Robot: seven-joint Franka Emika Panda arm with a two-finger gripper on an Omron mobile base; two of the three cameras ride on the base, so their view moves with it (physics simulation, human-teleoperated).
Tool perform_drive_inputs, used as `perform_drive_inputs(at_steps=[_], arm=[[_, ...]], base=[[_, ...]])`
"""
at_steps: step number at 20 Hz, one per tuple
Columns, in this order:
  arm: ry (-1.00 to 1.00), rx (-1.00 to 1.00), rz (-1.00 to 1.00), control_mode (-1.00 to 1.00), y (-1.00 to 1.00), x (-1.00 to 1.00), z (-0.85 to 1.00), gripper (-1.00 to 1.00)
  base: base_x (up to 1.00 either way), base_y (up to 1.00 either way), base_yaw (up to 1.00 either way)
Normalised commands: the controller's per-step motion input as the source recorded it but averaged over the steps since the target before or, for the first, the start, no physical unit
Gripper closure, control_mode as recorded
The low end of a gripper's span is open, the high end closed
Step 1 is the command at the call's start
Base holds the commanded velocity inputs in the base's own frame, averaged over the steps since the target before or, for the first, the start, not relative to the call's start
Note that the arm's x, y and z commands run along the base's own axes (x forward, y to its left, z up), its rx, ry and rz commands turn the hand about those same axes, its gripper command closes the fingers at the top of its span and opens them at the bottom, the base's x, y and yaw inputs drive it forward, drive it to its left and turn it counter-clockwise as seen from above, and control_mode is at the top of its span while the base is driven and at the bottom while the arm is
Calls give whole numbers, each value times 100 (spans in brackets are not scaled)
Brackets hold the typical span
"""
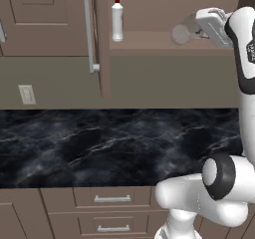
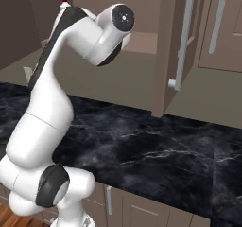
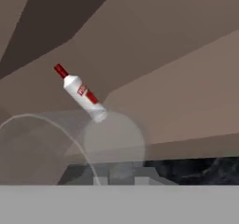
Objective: There is a bowl on the dining counter. Grab a lemon wedge from the fridge and place it in the bowl. Then get the liquor bottle and glass cup from the cabinet and place them next to the bowl.
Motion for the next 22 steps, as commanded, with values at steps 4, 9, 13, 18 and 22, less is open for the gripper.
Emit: perform_drive_inputs(at_steps=[4,9,13,18,22], arm=[[7,-18,12,-100,68,-100,47,100],[23,-16,14,-100,28,-100,8,100],[39,-14,13,-100,19,-100,-34,100],[29,-16,10,-100,36,-81,-85,100],[8,-18,0,-100,47,-45,-91,100]], base=[[0,0,0],[0,0,0],[0,0,0],[0,0,0],[0,0,0]])
